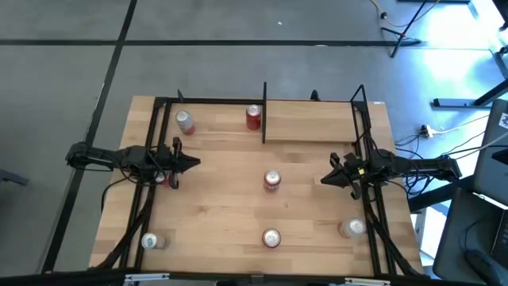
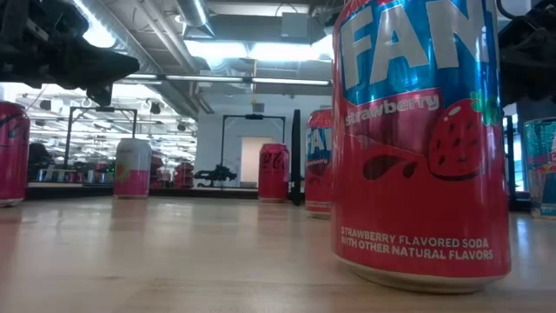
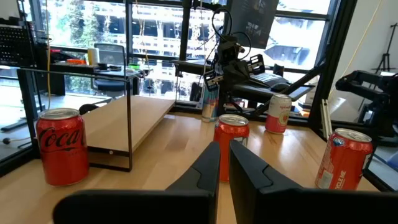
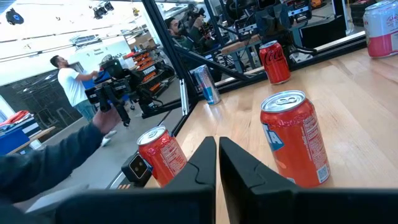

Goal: Place canned beverage on shelf

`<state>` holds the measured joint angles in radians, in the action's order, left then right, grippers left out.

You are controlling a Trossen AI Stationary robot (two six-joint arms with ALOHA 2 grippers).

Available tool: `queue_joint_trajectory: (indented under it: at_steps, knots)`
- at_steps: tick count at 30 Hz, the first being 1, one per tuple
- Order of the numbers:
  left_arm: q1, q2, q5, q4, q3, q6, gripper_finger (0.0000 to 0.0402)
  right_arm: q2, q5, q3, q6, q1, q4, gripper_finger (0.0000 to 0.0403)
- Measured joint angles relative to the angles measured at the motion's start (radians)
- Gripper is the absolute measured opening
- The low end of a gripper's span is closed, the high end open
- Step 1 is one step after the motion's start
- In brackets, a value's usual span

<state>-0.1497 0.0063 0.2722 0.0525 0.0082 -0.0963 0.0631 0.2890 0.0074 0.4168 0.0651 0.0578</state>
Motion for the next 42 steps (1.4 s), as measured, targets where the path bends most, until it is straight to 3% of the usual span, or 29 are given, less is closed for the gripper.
queue_joint_trajectory:
  at_steps: [5,11,20,26,29,35,42]
  knots:
    - [0.0,0.0,0.0,0.0,0.0,0.001,0.0013,0.0,0.0,0.0,0.0,0.0,0.0,0.001]
    - [0.0,0.0,0.113,0.031,0.0,0.204,0.0013,0.0,-0.019,0.0,-0.001,0.0,0.001,0.001]
    - [0.0,0.0,0.103,0.172,0.0,0.159,0.0013,0.0,-0.198,0.0,-0.006,0.0,0.003,0.001]
    - [0.002,0.002,0.13,0.314,0.0,0.205,0.0013,0.0,-0.45,0.0,-0.061,0.0,0.048,0.001]
    - [0.002,0.027,0.129,0.382,0.0,0.22,0.0013,0.0,-0.508,0.0,-0.114,0.0,0.057,0.001]
    - [0.002,0.158,0.129,0.449,0.041,0.242,0.0013,0.0,-0.507,0.0,-0.18,0.0,0.076,0.001]
    - [0.002,0.445,0.119,0.455,0.191,0.202,0.0013,0.0,-0.507,0.0,-0.217,0.0,0.104,0.001]
